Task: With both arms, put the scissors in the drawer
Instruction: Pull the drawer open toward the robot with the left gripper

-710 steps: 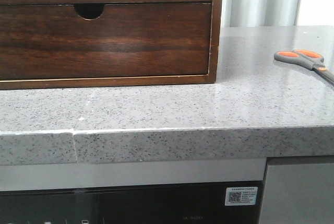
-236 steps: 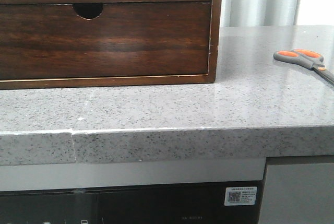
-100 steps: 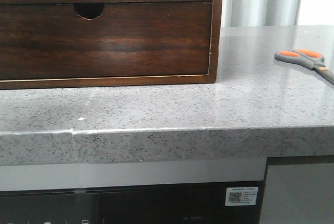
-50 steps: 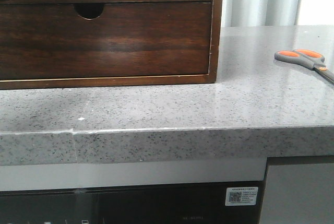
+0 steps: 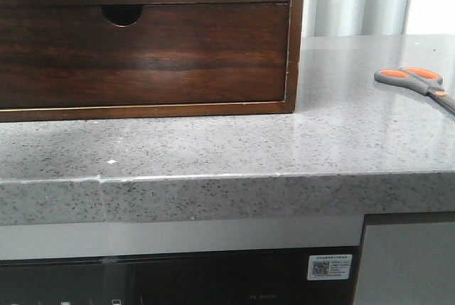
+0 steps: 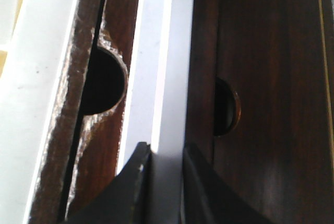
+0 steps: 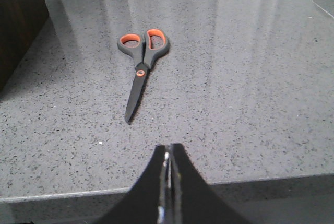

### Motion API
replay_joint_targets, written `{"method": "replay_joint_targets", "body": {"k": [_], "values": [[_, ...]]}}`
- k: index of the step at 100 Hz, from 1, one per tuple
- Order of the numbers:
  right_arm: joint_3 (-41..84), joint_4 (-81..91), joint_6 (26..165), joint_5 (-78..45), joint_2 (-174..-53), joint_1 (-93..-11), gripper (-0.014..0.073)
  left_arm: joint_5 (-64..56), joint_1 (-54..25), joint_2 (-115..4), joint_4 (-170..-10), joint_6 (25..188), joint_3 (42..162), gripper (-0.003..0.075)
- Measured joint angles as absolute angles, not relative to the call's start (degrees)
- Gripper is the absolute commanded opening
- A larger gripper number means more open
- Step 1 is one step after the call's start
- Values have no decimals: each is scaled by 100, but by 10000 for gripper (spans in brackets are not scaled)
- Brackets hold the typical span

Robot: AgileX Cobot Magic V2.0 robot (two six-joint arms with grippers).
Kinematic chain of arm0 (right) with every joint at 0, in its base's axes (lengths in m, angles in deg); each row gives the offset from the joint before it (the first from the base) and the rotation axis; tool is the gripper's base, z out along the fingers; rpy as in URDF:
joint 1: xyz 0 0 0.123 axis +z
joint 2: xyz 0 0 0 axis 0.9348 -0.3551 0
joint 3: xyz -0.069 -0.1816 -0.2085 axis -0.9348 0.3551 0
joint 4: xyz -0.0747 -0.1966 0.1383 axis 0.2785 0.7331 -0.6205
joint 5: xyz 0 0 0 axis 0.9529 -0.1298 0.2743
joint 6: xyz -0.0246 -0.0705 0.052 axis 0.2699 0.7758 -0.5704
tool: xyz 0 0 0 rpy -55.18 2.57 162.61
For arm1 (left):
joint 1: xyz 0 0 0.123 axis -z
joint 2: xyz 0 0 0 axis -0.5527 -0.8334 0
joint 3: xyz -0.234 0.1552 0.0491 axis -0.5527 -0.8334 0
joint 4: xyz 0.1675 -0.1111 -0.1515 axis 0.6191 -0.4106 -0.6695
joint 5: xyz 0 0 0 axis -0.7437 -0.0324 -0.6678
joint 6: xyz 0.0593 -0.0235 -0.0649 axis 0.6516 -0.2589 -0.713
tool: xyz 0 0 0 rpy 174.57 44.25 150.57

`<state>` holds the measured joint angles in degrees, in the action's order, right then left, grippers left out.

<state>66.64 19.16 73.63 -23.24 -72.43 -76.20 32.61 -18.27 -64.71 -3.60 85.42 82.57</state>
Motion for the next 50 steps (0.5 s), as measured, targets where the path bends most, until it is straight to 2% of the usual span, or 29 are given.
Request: {"method": "replay_joint_targets", "body": {"k": [50], "values": [[6664,1916,7363,-2324,-7243,-7620,-106,3285,-1827,-5849,-314,8550,7773,4]]}}
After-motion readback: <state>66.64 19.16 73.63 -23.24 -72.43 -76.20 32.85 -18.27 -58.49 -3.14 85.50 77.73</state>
